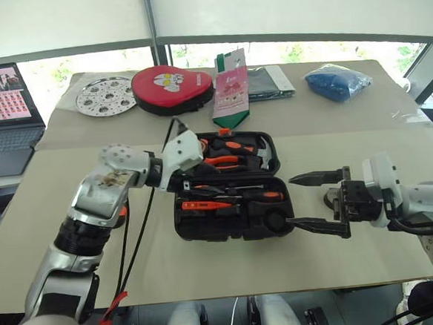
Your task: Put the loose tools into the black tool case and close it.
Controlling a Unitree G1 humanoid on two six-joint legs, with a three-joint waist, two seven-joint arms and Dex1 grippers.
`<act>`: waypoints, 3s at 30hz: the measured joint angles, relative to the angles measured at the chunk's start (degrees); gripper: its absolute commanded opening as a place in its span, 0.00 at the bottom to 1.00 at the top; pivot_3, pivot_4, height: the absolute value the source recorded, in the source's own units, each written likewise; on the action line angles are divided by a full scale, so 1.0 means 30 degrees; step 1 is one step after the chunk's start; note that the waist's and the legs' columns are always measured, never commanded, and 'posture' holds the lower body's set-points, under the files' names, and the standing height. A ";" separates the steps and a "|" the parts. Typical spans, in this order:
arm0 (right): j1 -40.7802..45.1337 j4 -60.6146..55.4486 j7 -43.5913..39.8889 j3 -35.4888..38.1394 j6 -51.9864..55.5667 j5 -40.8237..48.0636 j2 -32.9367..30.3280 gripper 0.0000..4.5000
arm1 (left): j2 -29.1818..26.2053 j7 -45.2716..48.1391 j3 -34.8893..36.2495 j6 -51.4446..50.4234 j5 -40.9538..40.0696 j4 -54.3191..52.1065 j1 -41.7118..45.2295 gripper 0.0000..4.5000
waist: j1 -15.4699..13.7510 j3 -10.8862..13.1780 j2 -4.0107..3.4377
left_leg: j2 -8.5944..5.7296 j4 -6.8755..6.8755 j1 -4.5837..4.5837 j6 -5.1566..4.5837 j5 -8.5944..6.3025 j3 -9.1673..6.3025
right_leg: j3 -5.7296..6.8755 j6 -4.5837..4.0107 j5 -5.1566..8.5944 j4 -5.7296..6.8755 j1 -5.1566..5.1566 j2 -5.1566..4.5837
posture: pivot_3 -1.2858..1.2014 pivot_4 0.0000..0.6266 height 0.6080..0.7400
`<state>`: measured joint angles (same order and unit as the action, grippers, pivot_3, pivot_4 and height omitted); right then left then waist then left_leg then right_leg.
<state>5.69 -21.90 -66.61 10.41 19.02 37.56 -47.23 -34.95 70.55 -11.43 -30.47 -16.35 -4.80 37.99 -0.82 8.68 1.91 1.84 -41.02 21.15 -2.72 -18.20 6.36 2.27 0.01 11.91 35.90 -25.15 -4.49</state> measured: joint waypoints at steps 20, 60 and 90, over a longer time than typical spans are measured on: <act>-0.0002 0.0600 0.0135 0.0065 -0.0325 -0.0074 0.1081 1.00 | 0.1281 -0.2116 -0.1117 0.3370 0.1752 0.2499 -0.3383 0.01 | -0.0014 -0.0008 -0.0011 | -0.0004 -0.0009 -0.0041 -0.0005 -0.0003 0.0003 | -0.0003 0.0000 -0.0007 0.0027 0.0040 -0.0008 | 0.52 0.24 1.00; 0.0713 0.2290 -0.1931 -0.0953 -0.5423 0.0430 0.4641 1.00 | 0.1347 -1.6161 1.6340 -0.4872 -0.7236 -0.9302 -1.7692 0.98 | -0.0285 0.0000 -0.0113 | -0.0004 0.0088 -0.0316 -0.0145 -0.0117 0.0028 | 0.0080 -0.0041 0.0014 0.0060 0.0249 -0.0215 | 0.52 0.24 1.00; 0.1705 0.2199 -0.1738 -0.1158 -0.4591 0.0561 0.3906 1.00 | 0.1051 -1.7438 0.8879 -0.6303 -0.3357 -0.3813 -1.0135 0.37 | 0.0027 -0.0006 -0.0125 | -0.0002 0.0331 -0.0332 0.0117 0.0016 0.0040 | 0.0069 -0.0092 0.0039 -0.0007 0.0175 -0.0264 | 0.52 0.24 1.00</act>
<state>10.80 -15.31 -71.83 6.93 5.25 39.24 -35.51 -31.80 18.24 15.20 -49.38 -26.42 -16.24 7.58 -0.74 8.66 1.54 1.84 -40.03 20.15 -2.37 -18.15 6.48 2.47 -0.27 12.03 35.88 -24.62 -5.29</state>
